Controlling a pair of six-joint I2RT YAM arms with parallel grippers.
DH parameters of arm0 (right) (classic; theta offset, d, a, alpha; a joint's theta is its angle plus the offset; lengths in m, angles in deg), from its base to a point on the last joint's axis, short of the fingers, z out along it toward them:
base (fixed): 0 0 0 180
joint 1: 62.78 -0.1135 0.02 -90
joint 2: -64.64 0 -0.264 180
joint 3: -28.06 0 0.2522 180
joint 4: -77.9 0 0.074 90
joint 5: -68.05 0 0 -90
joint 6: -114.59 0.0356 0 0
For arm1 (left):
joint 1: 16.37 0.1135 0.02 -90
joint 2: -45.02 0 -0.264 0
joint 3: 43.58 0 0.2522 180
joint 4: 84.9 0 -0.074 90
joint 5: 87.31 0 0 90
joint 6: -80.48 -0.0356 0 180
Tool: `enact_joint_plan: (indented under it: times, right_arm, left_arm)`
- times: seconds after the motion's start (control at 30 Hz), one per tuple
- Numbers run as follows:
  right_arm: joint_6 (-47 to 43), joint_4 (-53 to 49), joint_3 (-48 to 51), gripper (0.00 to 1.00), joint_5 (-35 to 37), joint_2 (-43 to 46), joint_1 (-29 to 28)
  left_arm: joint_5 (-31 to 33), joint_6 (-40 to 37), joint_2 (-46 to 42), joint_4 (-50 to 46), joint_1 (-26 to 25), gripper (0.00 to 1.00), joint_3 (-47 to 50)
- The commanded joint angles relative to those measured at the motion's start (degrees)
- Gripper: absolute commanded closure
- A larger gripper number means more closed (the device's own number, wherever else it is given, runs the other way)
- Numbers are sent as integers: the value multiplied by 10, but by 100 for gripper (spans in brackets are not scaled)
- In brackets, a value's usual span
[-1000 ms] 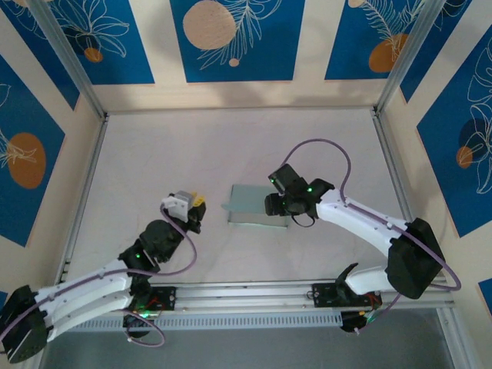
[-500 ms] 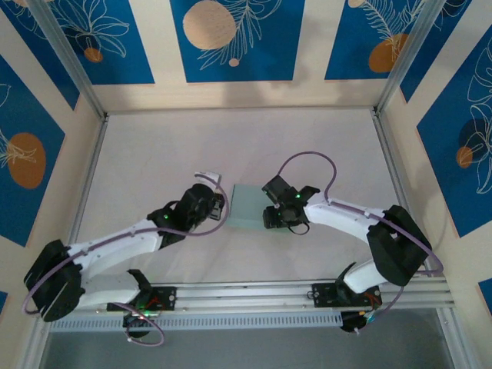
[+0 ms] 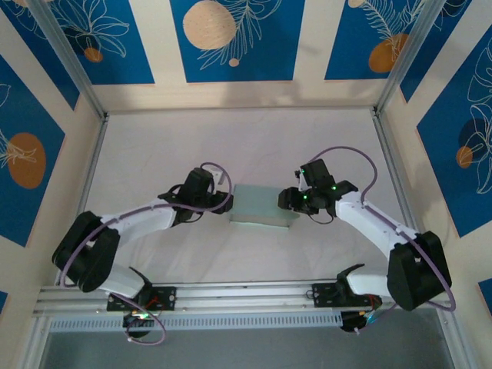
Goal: Fold the paper box
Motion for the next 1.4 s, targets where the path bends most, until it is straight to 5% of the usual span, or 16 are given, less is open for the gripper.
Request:
enact_joint_plan:
  times: [0.0,0.6,1.03,1.37]
  right_arm:
    - [-15,7,11,46,-50,-27,4]
    - [-20,0,27,60,35,-78,-31]
    - [-8,-7,15,58,17,-16,-16]
    - [26,38,65,58,-57,7,65]
  left_arm:
    - [-58,0,20,16,5,54,-31]
    - [-45,-28,125,-36,11,54,-88]
    - [-69,-9,170,-15,11,83,-48]
    - [-55,-21,168,-28,11,86,-45]
